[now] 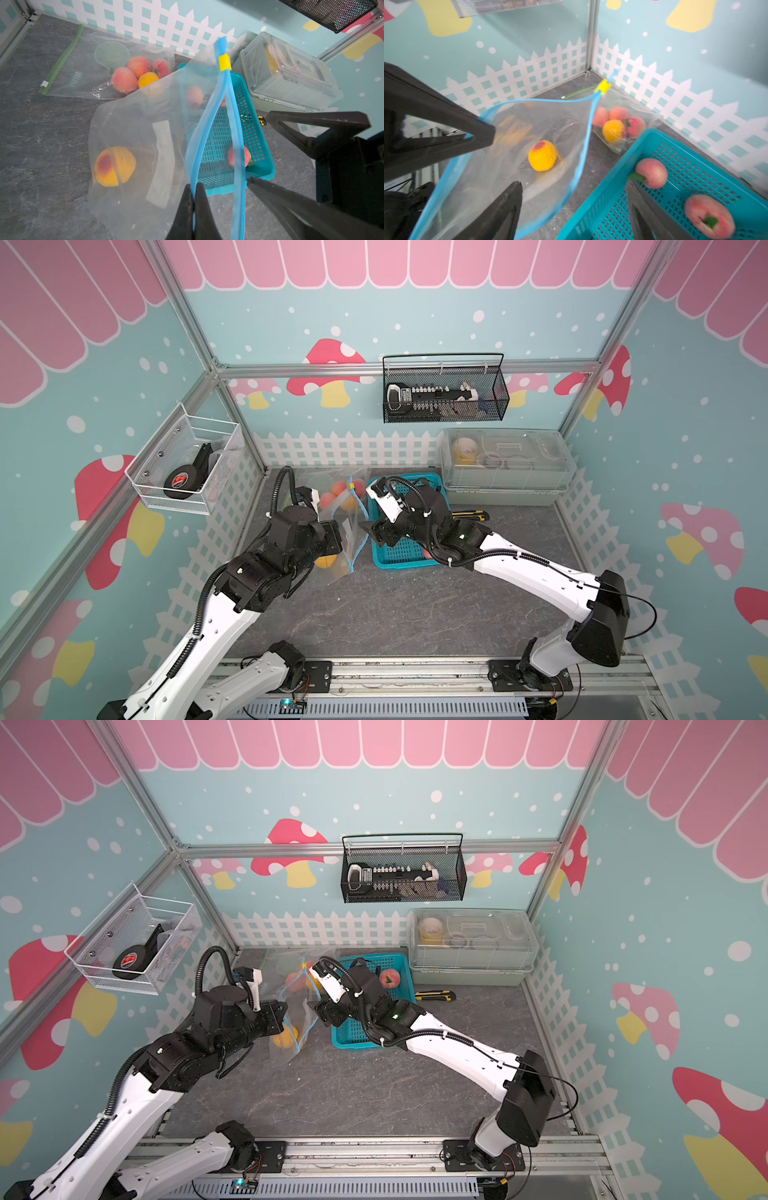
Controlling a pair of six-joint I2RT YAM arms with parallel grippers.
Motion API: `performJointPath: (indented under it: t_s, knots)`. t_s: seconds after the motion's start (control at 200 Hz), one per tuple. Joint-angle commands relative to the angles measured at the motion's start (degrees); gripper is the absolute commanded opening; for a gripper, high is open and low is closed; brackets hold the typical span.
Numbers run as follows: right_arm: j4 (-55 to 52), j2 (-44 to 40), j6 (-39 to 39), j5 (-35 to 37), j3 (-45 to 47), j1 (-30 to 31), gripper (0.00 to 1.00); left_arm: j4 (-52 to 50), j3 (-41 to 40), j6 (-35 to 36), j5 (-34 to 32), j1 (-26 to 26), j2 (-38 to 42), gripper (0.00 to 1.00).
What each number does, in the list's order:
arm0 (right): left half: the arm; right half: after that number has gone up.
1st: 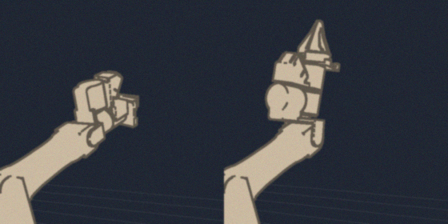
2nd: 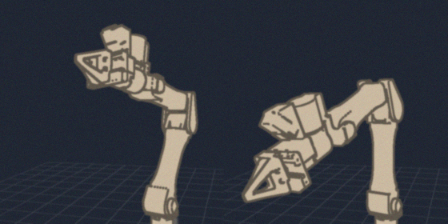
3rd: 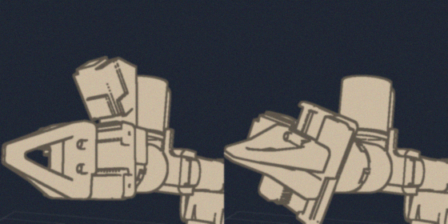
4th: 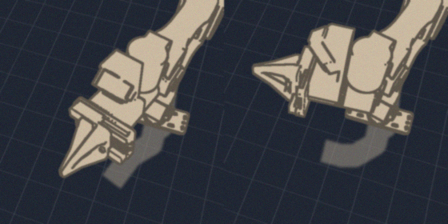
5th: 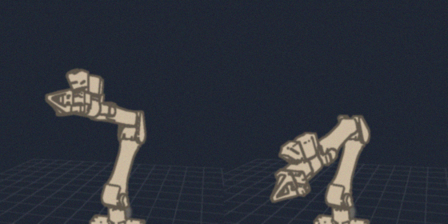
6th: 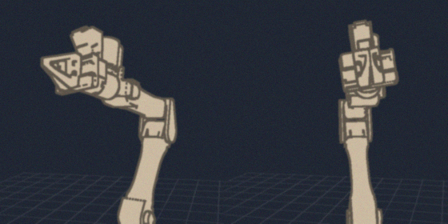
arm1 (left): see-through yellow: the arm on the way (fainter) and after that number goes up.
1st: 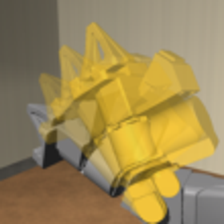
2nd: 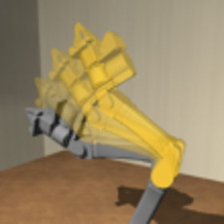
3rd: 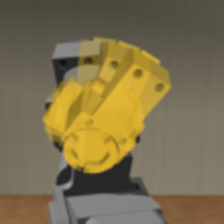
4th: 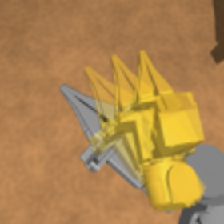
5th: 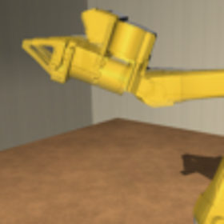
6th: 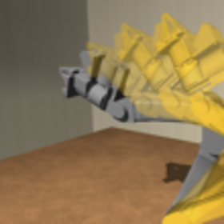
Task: Place the peach in a zip-top bag and seal the zipper
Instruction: Place the peach in the zipper food storage bag, then pick up the peach from the basket.
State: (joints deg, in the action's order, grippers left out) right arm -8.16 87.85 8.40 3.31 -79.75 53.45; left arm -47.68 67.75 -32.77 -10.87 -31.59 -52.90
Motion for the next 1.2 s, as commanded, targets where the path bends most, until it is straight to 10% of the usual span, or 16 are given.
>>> performJointPath:
  t_s: [0.0, 0.51, 1.196]
  knots:
    - [-1.0, -1.5, 0.5, 12.3, 2.1, -1.0, 0.80, 0.8, -0.7, -0.1, -0.9, -0.2, 1.1, 0.00]
    - [-20.2, 4.9, 14.2, 10.3, -0.2, -12.4, 0.78, 0.8, -0.9, 0.0, -0.9, -0.2, 1.4, 0.00]
    - [-37.1, 18.7, 13.7, 5.4, -7.9, -15.8, 0.77, 0.8, -1.3, 0.3, -1.5, -0.2, 2.1, 0.00]
